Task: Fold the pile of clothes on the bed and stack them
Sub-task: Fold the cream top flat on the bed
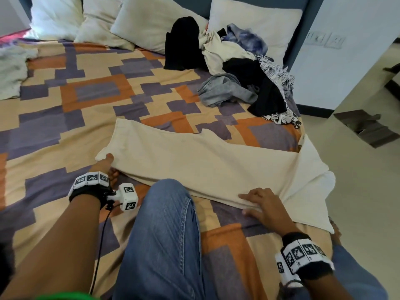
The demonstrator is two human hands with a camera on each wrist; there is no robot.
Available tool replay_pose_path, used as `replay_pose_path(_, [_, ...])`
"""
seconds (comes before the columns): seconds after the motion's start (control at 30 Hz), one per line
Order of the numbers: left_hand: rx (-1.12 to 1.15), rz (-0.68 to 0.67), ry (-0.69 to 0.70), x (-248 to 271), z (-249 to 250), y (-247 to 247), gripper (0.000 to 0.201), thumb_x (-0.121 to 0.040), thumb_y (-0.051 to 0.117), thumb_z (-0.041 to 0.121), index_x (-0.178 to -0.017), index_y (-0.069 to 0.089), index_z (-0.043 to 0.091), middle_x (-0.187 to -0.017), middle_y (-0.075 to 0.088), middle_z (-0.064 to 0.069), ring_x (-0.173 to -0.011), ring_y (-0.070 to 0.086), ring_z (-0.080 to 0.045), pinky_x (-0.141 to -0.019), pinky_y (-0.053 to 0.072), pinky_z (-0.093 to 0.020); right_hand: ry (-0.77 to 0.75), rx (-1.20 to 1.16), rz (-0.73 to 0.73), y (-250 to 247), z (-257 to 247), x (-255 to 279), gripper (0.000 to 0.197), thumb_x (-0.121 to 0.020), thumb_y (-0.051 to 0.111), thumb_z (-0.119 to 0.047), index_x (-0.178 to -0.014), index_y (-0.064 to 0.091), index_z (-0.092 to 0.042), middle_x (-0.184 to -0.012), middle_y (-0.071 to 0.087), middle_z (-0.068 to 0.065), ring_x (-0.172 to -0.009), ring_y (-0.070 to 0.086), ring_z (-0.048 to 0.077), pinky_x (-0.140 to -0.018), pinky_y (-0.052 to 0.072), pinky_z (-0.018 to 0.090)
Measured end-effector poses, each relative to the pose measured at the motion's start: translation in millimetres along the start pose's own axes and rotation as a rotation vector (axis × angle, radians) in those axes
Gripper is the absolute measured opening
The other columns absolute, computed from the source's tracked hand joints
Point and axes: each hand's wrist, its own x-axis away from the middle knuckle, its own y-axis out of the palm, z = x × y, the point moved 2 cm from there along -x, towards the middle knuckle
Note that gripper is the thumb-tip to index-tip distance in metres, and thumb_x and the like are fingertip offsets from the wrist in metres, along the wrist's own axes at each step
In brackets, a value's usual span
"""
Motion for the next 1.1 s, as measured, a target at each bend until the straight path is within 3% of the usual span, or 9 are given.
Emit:
replay_pose_path(0.13, [0.120,-0.060,-0.015,-5.7,6.3,3.7,0.045,-0.093,0.057,0.044,-0.125,0.056,0.012,-0.091,0.066,-0.007,-0.075,0.060,-0.027,-0.070,0.050,-0.040,-0.035,0.165,0.021,14.9,4.9,5.5,0.064,-0.075,0.051,-0.071,-0.132,0.053,-0.042,-0.113,0.055,-0.004,-0.095,0.050,0.021,-0.068,0.048,0.040])
replay_pose_path(0.3, [0.277,-0.247,-0.116,10.9,14.0,30.4,0.048,-0.093,0.063,0.021,-0.137,0.048,0.016,-0.134,0.056,0.000,-0.126,0.051,-0.030,-0.093,0.047,-0.055,-0.116,0.237,0.096,10.7,-9.3,-15.7,0.034,-0.076,0.061,-0.021,-0.109,0.066,-0.022,-0.088,0.060,0.005,-0.071,0.060,0.029,-0.045,0.051,0.040])
replay_pose_path(0.37, [0.138,-0.245,-0.088,11.8,20.7,37.0,0.049,-0.090,0.068,0.022,-0.133,0.048,0.014,-0.123,0.056,-0.009,-0.121,0.052,-0.034,-0.100,0.044,-0.056,-0.111,0.204,0.136,7.3,-10.6,-22.7,0.030,-0.074,0.056,-0.014,-0.100,0.070,-0.016,-0.081,0.061,0.007,-0.066,0.063,0.032,-0.045,0.052,0.040])
replay_pose_path(0.47, [0.019,-0.201,-0.087,-16.7,32.3,37.5,0.076,-0.063,0.088,0.040,-0.127,0.052,0.017,-0.122,0.062,-0.010,-0.108,0.060,-0.038,-0.092,0.048,-0.058,0.008,0.015,0.284,-6.5,-6.9,-33.6,0.036,-0.086,0.046,-0.026,-0.105,0.070,-0.007,-0.093,0.068,0.014,-0.083,0.067,0.036,-0.070,0.057,0.045])
replay_pose_path(0.57, [-0.023,-0.140,0.039,-38.9,58.0,56.7,0.068,-0.078,0.072,0.042,-0.136,0.050,0.016,-0.133,0.058,-0.014,-0.114,0.059,-0.038,-0.087,0.053,-0.046,0.106,-0.094,0.389,-25.7,-4.2,-56.0,0.052,-0.089,0.037,-0.037,-0.110,0.066,0.000,-0.105,0.069,0.020,-0.094,0.066,0.039,-0.082,0.054,0.048])
replay_pose_path(0.7, [-0.161,-0.030,0.334,7.3,122.4,102.0,0.074,-0.080,0.067,0.044,-0.139,0.044,0.006,-0.133,0.054,-0.017,-0.114,0.056,-0.040,-0.095,0.048,-0.048,0.212,-0.135,0.569,-68.5,-0.1,-98.8,0.041,-0.088,0.042,-0.026,-0.108,0.065,0.002,-0.104,0.067,0.024,-0.094,0.063,0.045,-0.079,0.049,0.049])
replay_pose_path(0.93, [0.229,-0.167,0.646,50.3,231.8,150.1,0.065,-0.087,0.072,0.027,-0.138,0.044,-0.002,-0.132,0.058,-0.018,-0.111,0.062,-0.032,-0.076,0.055,-0.040,0.113,-0.133,1.018,-163.7,-3.2,-170.3,0.027,-0.096,0.048,-0.018,-0.109,0.066,-0.003,-0.102,0.066,0.019,-0.098,0.056,0.035,-0.086,0.040,0.041])
replay_pose_path(1.03, [0.270,-0.143,0.675,35.5,218.3,129.3,0.054,-0.085,0.074,0.021,-0.132,0.054,0.003,-0.122,0.063,-0.005,-0.090,0.065,-0.017,-0.056,0.053,-0.021,-0.025,-0.081,0.974,-153.1,-14.4,-169.6,0.023,-0.093,0.050,-0.007,-0.108,0.067,-0.003,-0.103,0.065,0.017,-0.099,0.053,0.029,-0.087,0.037,0.033])
replay_pose_path(1.1, [0.158,-0.029,0.667,21.2,176.9,109.0,0.049,-0.085,0.074,0.020,-0.129,0.057,0.005,-0.120,0.061,-0.004,-0.094,0.062,-0.016,-0.058,0.049,-0.019,-0.120,-0.045,0.782,-115.4,-8.3,-154.9,0.028,-0.091,0.046,-0.010,-0.108,0.067,-0.005,-0.101,0.066,0.018,-0.098,0.053,0.025,-0.087,0.038,0.029])
